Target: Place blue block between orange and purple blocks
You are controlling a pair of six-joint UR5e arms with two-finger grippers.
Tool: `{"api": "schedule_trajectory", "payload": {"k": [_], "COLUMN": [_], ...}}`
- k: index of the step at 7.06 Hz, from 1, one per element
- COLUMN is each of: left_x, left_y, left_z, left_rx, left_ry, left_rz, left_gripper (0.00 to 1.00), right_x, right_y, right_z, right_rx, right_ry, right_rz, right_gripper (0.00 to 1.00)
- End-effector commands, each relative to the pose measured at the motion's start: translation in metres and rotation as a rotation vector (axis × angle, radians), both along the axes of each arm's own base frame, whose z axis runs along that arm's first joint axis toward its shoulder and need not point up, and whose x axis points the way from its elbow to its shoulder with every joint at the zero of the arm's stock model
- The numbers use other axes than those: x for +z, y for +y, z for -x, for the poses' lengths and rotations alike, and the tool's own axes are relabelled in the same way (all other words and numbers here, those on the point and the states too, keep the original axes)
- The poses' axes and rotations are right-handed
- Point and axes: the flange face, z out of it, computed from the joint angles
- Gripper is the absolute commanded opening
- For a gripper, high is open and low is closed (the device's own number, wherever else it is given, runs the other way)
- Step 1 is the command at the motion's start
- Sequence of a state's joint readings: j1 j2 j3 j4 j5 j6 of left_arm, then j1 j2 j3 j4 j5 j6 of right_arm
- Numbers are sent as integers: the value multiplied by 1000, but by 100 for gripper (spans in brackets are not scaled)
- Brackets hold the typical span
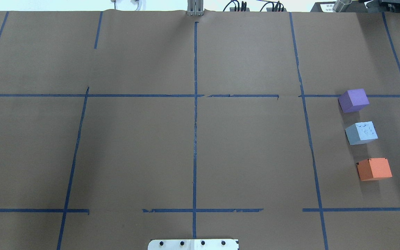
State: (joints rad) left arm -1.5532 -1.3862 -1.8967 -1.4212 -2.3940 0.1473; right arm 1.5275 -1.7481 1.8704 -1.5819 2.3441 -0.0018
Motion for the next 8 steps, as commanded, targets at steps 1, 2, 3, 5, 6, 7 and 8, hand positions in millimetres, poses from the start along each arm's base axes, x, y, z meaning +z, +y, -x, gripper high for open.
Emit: {"api": "schedule_trajectory", "payload": {"k": [1,2,3,5,6,7,8], "left_x": [9,8,3,11,9,7,6], "left_y": [5,0,0,3,5,3,1], "left_z": [0,-1,0,0,0,0,0], "left_rx": [2,3,4,6,7,6,6], "left_ry": [-6,-2,-1,-11,-10,-10,-10], "left_rz": [15,22,7,23,19,14,11], "left_gripper": [100,100,100,100,100,100,100], "right_x": [1,0,6,8,5,7,8], "right_y": [-2,-3,-3,-1,-3,-3,-3], "right_z": [1,1,1,1,1,1,1], "right_rx": [6,8,3,-1,-1,4,5], "right_ry": [-2,-2,-1,-5,-6,-3,-1], "right_rz": [8,8,14,18,8,19,21], "right_gripper": [100,100,100,100,100,100,100]}}
